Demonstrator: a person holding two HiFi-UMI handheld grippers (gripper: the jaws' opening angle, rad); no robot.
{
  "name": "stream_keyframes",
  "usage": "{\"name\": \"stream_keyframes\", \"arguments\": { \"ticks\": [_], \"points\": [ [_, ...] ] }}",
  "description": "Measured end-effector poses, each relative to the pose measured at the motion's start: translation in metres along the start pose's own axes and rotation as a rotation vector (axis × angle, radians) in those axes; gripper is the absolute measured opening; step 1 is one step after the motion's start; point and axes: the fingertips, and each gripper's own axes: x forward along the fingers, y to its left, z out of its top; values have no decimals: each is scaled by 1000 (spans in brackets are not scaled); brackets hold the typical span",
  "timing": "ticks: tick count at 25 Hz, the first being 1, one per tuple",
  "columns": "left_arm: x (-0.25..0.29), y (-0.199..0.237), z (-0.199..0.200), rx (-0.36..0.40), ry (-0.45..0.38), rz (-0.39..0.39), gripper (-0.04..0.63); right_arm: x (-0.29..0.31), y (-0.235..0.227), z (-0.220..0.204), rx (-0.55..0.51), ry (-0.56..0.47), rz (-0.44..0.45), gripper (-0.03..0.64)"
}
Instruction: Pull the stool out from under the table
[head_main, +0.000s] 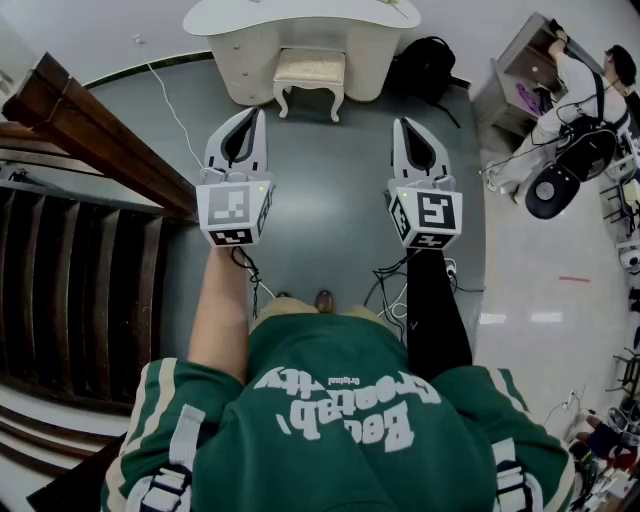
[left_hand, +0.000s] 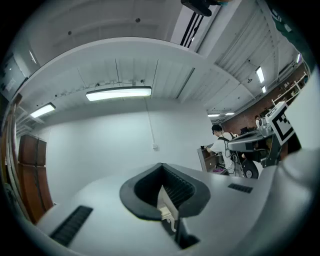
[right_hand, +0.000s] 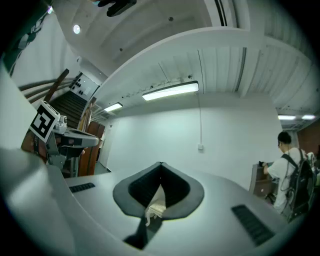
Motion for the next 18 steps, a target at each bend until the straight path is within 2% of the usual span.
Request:
{"name": "stream_keyframes", "arguments": {
  "ticks": [5,10,16,17,18],
  "points": [
    [0,-5,2,9,-5,-6,14,-2,-3,0,3,-4,-1,8],
    [2,-2,0,12,-4,-3,14,0,2,-1,-76,13,-7,8],
    [2,-2,0,22,-11,-2,15,2,-3,-7,-32,17,-14,8],
    [2,-3,1,28,-17,-3,22,4,-5,-8,-24,23,-21,8],
    [2,-3,1,28,-21,-6,78,5,-6,-10,-12,26,-24,9]
  ]
}}
